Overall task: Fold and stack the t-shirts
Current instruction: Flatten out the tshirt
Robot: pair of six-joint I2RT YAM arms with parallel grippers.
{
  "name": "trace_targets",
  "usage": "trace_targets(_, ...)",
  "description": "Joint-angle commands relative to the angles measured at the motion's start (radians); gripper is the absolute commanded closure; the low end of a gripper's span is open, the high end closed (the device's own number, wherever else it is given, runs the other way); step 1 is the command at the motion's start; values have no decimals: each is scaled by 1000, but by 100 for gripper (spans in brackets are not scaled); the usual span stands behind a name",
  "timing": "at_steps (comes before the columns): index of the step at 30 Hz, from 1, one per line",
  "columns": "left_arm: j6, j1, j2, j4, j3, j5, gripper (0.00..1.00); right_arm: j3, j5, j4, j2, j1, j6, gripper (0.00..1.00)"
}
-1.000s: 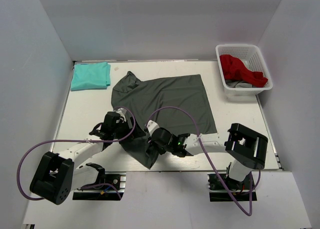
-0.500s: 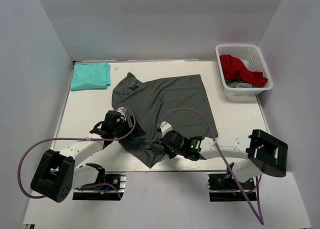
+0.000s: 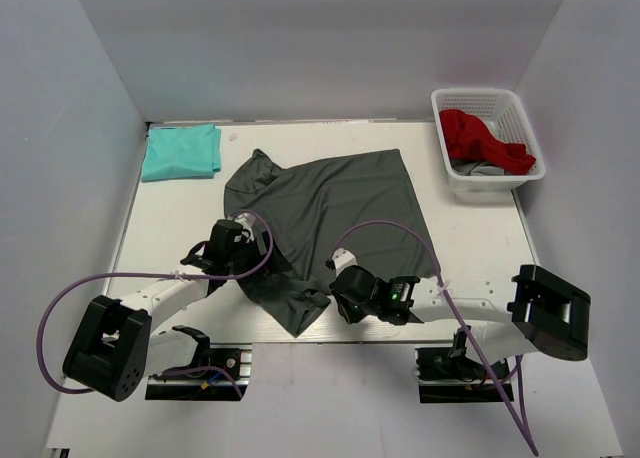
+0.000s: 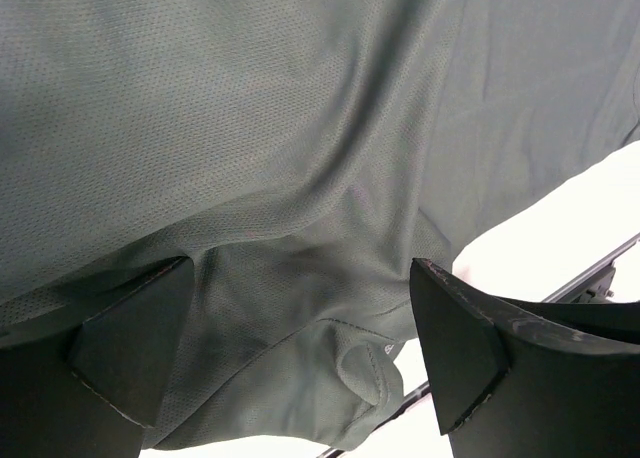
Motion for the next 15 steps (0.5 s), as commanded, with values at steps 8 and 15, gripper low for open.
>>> trace_targets(8, 84, 2, 24, -53, -54, 10, 0, 122, -164, 105, -1, 34, -276, 57)
trace_targets(15, 93, 2, 15, -53, -54, 10, 0, 200, -172, 84, 135, 83, -367, 56)
